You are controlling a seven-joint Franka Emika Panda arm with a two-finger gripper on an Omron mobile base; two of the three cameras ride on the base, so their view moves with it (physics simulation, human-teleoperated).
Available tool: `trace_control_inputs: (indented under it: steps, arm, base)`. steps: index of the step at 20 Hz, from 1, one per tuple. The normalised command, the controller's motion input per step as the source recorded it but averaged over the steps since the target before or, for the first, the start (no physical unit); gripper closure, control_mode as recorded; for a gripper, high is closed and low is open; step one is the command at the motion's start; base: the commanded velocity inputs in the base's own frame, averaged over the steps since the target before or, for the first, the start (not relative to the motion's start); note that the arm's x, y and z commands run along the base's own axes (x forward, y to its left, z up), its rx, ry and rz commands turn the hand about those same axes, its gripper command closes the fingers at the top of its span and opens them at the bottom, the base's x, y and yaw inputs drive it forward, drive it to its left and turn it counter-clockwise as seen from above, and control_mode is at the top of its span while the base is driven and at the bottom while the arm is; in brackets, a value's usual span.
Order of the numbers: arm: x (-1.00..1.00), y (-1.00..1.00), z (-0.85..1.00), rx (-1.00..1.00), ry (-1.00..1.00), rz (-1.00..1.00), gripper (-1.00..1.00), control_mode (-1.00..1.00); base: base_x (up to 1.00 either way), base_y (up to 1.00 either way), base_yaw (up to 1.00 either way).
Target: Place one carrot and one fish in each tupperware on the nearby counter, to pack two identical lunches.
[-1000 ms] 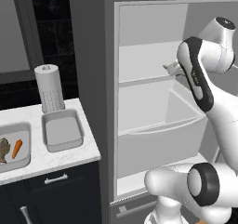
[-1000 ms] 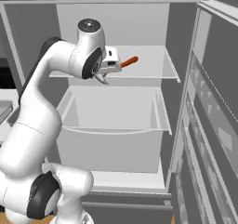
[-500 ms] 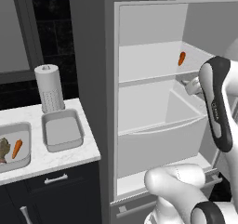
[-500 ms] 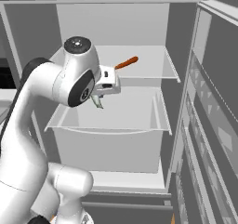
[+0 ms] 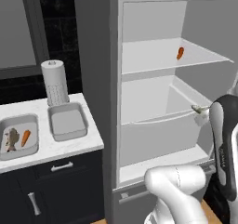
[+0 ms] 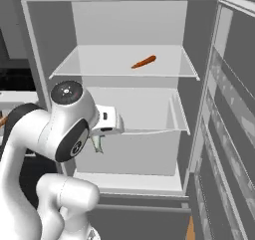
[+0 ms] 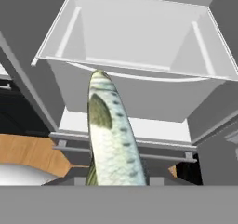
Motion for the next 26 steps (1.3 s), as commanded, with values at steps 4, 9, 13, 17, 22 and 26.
trace_control_inputs:
  steps: [4, 9, 13, 17, 22, 26]
  arm:
    - [0.00, 0.00, 0.00, 0.00, 0.00, 0.00, 1.00, 1.00]
    - [0.00, 0.00, 0.00, 0.00, 0.00, 0.00, 1.00, 1.00]
    - [0.00, 0.00, 0.00, 0.00, 0.00, 0.00, 1.00, 1.00]
    - [0.00, 0.00, 0.00, 0.00, 0.00, 0.00, 1.00, 1.00]
    - [0.00, 0.00, 0.00, 0.00, 0.00, 0.00, 1.00, 1.00]
    - [0.00, 0.00, 0.00, 0.00, 0.00, 0.00, 1.00, 1.00]
  base:
    - [-0.88, 0.55, 0.08]
    - [-0.88, 0.79, 0.07]
    - [-0.01, 1.00, 0.00]
    - [0.61, 1.00, -0.05]
    - [0.90, 0.84, -0.13]
    - [1.00, 0.17, -0.10]
